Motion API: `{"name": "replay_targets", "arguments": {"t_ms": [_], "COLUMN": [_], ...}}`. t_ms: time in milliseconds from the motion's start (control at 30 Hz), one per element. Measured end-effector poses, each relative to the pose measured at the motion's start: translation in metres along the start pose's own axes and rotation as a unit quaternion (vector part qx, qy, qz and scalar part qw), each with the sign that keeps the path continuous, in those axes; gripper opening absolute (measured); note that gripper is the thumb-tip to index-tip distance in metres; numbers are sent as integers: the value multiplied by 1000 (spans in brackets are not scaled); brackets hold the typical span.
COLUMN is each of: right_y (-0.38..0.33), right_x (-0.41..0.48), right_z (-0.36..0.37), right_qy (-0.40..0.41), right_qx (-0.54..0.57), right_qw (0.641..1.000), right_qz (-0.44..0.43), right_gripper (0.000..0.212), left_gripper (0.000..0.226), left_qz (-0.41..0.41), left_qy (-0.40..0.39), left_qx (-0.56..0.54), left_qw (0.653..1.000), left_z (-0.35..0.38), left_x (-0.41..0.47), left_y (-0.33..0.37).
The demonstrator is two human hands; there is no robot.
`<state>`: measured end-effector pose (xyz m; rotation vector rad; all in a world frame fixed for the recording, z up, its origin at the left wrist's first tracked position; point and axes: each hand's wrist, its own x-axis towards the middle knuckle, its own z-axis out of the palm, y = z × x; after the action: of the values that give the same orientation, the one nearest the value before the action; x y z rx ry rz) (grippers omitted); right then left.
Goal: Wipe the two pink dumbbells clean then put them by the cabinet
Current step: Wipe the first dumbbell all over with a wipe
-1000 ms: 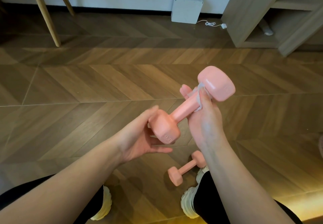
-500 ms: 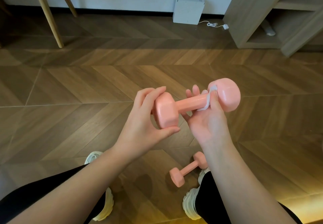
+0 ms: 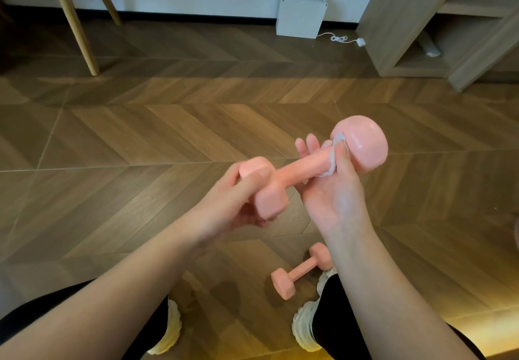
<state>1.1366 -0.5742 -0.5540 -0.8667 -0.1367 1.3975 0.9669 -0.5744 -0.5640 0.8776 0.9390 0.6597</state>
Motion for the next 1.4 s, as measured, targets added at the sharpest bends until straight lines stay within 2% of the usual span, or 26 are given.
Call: {"name": "replay_targets", "arguments": {"t_ms": [67,100,167,200,233,267,300,367,400,467,533,633,733,767,833,867,900,933,967,1033,1067,1133,1167,1267,1333,1400], "right_y": [1,1,0,0,0,0,0,-2,-2,-1,0,0,-1,-1,-1,-1,-1,-2,-2,-3,-2,-2,-1,-1,-2,-4], "right_x": [2,2,3,3,3,3,2,1,0,-1,-1,1,3,4,5,6,6,6,6,6,6,6,6,4,4,5], "right_z": [-1,-2,-3,-4,-4,-5,-5,-4,-4,-3,-3,-3,-4,-4,-5,-6,-6,-6,-6,-7,-8,-8,-8,-6,-5,-4], "right_qy": [18,25,33,35,36,38,41,48,51,54,53,52,59,60,61,61,61,63,65,73,79,90,92,91,90,84], "right_qx": [14,22,28,31,35,41,47,52,50,47,49,51,55,62,82,93,102,110,115,115,116,120,122,116,101,81], "right_qw": [1000,999,999,999,999,998,998,998,997,997,997,997,997,996,995,994,993,992,991,991,990,989,988,989,991,993], "right_qz": [10,14,19,18,16,12,7,-5,-9,-12,-7,-1,4,9,20,22,21,18,13,3,1,0,3,16,19,21], "right_gripper": [23,25,26,25,25,25,26,26,25,24,22,18,20,20,22,23,26,30,32,29,26,22,24,25,19,14], "left_gripper": [60,65,74,77,79,82,85,85,83,79,78,68,61,66,75,78,80,83,87,89,87,81,78,72,69,69], "left_qz": [136,204,327,366,381,373,337,179,78,-78,-128,-83,68,148,300,353,373,363,323,171,79,-73,-112,-101,-25,110], "left_qy": [25,34,31,27,22,18,18,27,31,10,-25,-20,16,28,31,27,20,15,12,23,35,25,6,-3,22,26], "left_qx": [151,237,380,416,427,416,378,219,111,-52,-102,-73,86,176,352,403,423,422,399,268,178,32,-12,-28,36,151], "left_qw": [979,949,865,832,820,829,862,959,990,996,986,994,994,973,886,844,825,831,858,948,980,997,994,995,999,982], "left_z": [-4,-8,-12,-13,-13,-13,-11,-3,0,1,-1,-2,-2,-4,-8,-10,-11,-11,-10,-5,-3,-2,-2,-2,-1,-2], "left_x": [-1,-1,0,0,1,2,2,0,0,2,2,2,2,2,0,0,1,1,2,3,3,5,5,5,6,4], "left_y": [-1,-2,-5,-7,-8,-10,-11,-9,-8,-5,-2,-1,-3,-4,-7,-10,-12,-13,-15,-12,-10,-7,-6,-8,-10,-12]}}
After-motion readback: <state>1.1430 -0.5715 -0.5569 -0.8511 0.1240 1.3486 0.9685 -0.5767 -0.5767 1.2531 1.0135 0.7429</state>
